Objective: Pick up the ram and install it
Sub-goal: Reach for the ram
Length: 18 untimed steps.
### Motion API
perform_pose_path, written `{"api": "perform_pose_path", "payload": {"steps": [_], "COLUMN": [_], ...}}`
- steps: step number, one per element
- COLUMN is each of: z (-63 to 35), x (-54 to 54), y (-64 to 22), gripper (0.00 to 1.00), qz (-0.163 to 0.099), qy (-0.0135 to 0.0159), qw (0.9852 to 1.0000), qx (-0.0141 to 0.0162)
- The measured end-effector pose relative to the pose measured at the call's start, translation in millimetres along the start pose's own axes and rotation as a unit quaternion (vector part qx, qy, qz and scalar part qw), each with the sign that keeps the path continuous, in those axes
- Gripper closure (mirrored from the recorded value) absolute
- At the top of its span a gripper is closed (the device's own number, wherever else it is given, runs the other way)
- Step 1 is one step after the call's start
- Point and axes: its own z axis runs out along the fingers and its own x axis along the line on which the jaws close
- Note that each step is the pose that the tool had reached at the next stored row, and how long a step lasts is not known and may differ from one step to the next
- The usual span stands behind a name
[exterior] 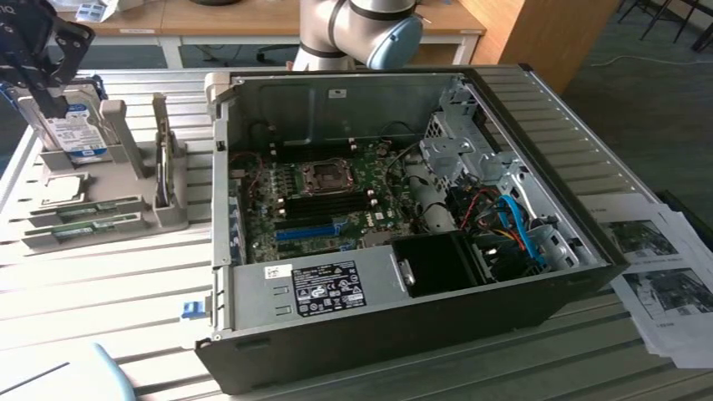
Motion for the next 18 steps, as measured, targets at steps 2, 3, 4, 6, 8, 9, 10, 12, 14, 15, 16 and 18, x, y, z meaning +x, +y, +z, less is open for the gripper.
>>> {"api": "perform_pose_path", "payload": {"steps": [2,3,4,6,8,9,10,12,14,15,16,18], "z": [0.3,0.6,0.8,1.3,1.6,1.7,1.7,1.6,1.6,1.6,1.7,1.8], "x": [1.1,1.7,2.3,3.3,4.1,4.2,4.2,4.2,4.2,4.3,4.8,6.7], "y": [3.7,5.6,7.6,11.1,13.3,13.4,13.4,13.4,13.4,13.5,13.5,13.3], "gripper": [0.91,0.91,0.91,0.91,0.91,0.91,0.91,0.91,0.91,0.91,0.91,0.91], "qz": [0.000,0.000,0.000,0.000,0.000,0.000,0.000,0.000,0.000,0.000,0.000,0.000], "qy": [0.0001,0.0001,0.0001,0.0001,0.0000,0.0000,0.0000,0.0001,0.0001,0.0001,0.0000,0.0003], "qw": [1.0000,1.0000,1.0000,1.0000,1.0000,1.0000,1.0000,1.0000,1.0000,1.0000,1.0000,1.0000], "qx": [0.0001,0.0001,0.0001,0.0001,0.0000,0.0000,0.0000,0.0000,0.0001,0.0001,0.0000,0.0001]}}
